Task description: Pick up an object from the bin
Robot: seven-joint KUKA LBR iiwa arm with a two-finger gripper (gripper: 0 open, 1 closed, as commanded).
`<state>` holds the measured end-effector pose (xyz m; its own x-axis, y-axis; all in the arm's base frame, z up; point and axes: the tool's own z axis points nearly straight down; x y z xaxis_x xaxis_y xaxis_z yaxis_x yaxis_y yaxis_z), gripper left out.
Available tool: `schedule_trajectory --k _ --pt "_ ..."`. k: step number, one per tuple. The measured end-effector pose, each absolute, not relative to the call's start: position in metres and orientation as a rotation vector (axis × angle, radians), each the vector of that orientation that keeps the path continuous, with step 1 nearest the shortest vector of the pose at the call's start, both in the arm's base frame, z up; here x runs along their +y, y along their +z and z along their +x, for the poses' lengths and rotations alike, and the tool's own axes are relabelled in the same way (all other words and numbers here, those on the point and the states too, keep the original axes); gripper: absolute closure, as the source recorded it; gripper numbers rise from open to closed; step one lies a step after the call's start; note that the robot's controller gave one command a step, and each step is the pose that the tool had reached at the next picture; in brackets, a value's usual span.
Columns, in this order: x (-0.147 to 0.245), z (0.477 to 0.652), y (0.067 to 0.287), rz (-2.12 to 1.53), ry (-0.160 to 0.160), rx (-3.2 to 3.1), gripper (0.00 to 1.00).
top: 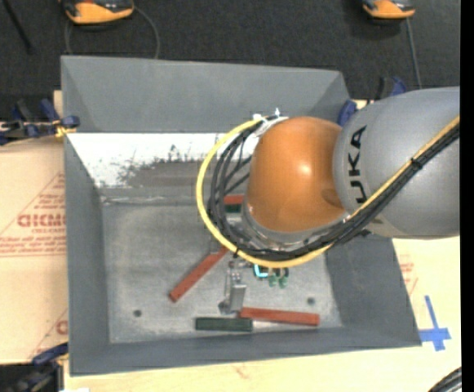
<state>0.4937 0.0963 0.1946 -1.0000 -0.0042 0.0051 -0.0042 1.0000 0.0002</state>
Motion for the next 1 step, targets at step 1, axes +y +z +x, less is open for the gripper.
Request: schedule_trajectory --k 1 --pt "0.1127 0.5026 0.0708 0.061 -0.002 -3.141 0.00"
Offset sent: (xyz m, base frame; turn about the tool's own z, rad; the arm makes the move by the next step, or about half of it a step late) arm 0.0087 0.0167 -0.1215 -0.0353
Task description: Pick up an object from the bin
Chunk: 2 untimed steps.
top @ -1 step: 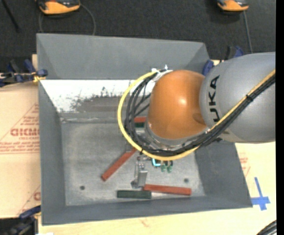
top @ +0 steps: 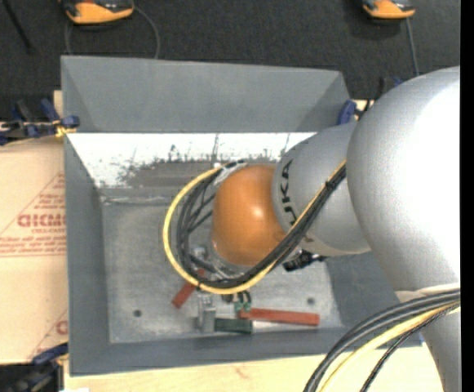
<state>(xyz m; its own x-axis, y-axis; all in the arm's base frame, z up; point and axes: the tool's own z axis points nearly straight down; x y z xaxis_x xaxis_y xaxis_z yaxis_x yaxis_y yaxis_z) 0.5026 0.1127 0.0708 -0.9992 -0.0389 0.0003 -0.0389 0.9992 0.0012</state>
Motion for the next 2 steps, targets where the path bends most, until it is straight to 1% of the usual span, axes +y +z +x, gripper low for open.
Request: schedule_trajectory --k 1,2 --pt "0.1131 0.5069 0.0780 0.058 -0.005 -3.153 1.00" --pt "0.1122 0.5035 0.0735 0.053 -0.002 -3.143 0.00"
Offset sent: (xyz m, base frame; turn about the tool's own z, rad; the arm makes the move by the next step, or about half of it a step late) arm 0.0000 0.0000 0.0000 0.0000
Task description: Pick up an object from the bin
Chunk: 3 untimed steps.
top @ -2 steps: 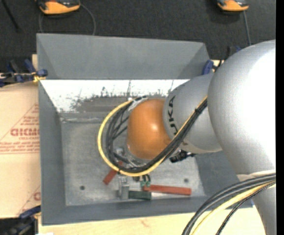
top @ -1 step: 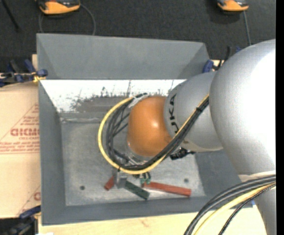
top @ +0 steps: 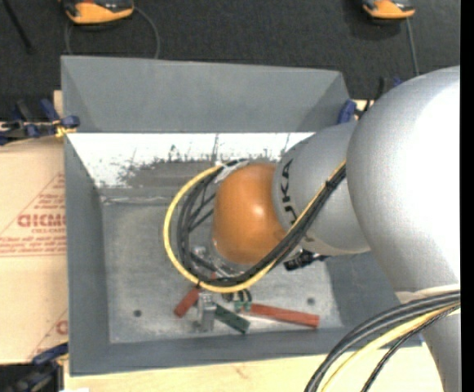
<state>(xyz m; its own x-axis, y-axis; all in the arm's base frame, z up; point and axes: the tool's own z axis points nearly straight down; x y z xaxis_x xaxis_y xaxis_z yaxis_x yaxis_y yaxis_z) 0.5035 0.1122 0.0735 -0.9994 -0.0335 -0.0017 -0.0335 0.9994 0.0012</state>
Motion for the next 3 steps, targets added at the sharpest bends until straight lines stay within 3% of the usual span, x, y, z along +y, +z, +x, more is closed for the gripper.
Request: schedule_trajectory --k 1,2,3 --pt "0.112 0.503 0.074 -0.049 0.002 3.140 1.00" --pt "0.098 0.516 0.194 -0.058 0.002 3.130 1.00" --pt "0.125 0.535 0.225 -0.177 0.002 3.128 1.00"
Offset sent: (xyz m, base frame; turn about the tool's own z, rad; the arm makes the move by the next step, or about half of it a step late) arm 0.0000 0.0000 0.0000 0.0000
